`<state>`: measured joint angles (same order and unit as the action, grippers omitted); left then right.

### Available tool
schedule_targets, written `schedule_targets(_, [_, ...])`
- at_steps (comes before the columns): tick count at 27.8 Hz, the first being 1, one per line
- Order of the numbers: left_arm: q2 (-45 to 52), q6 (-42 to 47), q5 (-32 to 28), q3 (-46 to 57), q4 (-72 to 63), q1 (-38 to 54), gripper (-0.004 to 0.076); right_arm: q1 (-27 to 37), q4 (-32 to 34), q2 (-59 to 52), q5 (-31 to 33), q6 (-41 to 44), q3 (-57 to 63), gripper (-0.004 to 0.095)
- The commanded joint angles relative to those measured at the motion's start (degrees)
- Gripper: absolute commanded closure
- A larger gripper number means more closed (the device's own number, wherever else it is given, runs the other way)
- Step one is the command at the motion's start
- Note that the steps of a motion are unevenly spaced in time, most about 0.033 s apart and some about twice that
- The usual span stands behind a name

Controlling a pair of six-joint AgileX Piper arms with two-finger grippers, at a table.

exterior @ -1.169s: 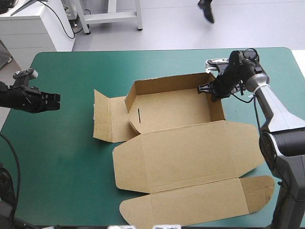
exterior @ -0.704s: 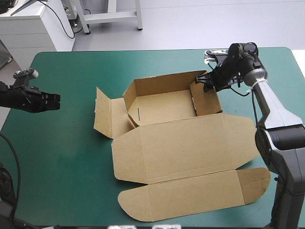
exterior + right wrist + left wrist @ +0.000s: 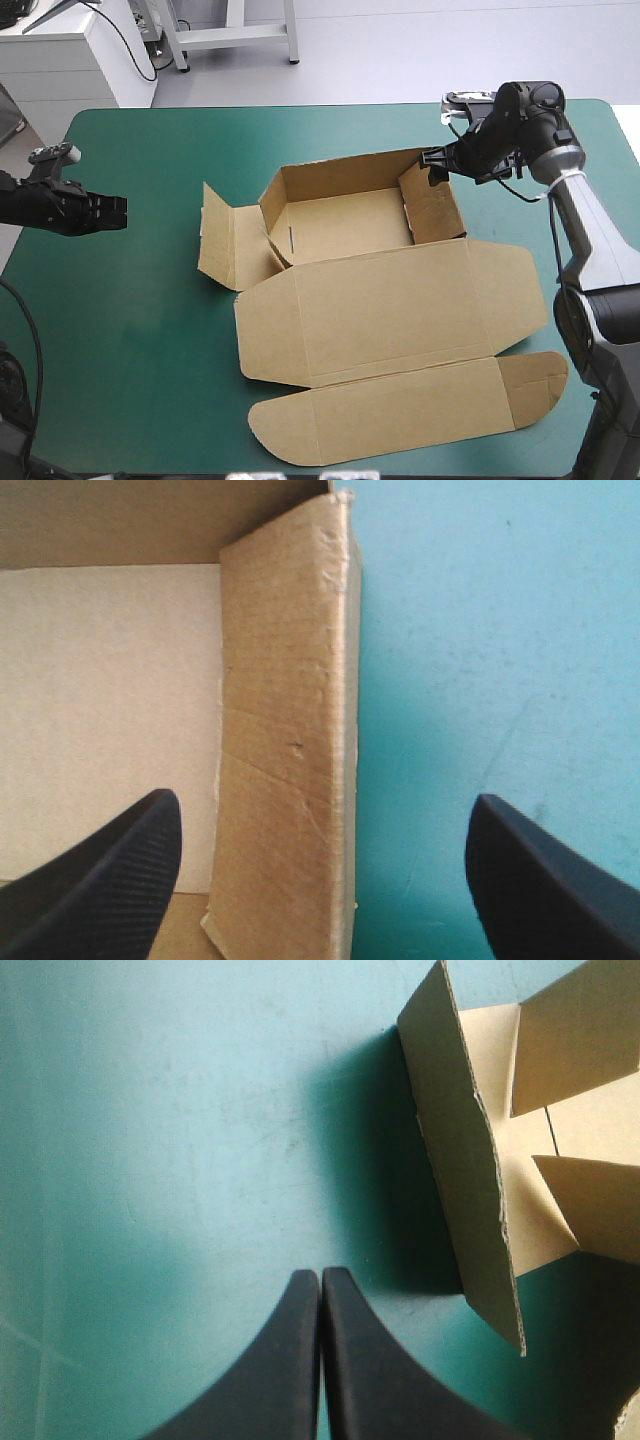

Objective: Fold the box

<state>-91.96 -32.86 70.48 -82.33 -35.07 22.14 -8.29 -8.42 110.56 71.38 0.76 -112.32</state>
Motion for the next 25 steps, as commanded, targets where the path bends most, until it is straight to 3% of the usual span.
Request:
schedule_targets(1, [2.68, -0.12, 1.78, -1.26, -3.83, -0.04, 0.0731, -0.01, 0.69, -1.14, 0.04, -0.30, -0.86, 0.0182])
schedule_targets(10, [2.68, -0.22, 1.66, -1.26, -4.12, -0.04, 0.0731, -3.92, 6.11, 4.22, 0.04, -0.76, -0.98, 0.0237])
schedule_targets(18, [2.68, -0.22, 1.68, -1.26, -3.39, -0.04, 0.0731, -4.60, 6.27, 5.98, 0.04, 0.01, -0.98, 0.0240])
schedule_targets(21, [2.68, -0.22, 1.68, -1.26, -3.39, -0.04, 0.0731, -4.60, 6.11, 6.38, 0.04, 0.01, -0.98, 0.0295])
schedule_targets(25, [2.68, -0.22, 1.68, -1.26, -3.34, -0.04, 0.0731, -4.60, 6.11, 6.46, 0.04, -0.40, -0.98, 0.0496])
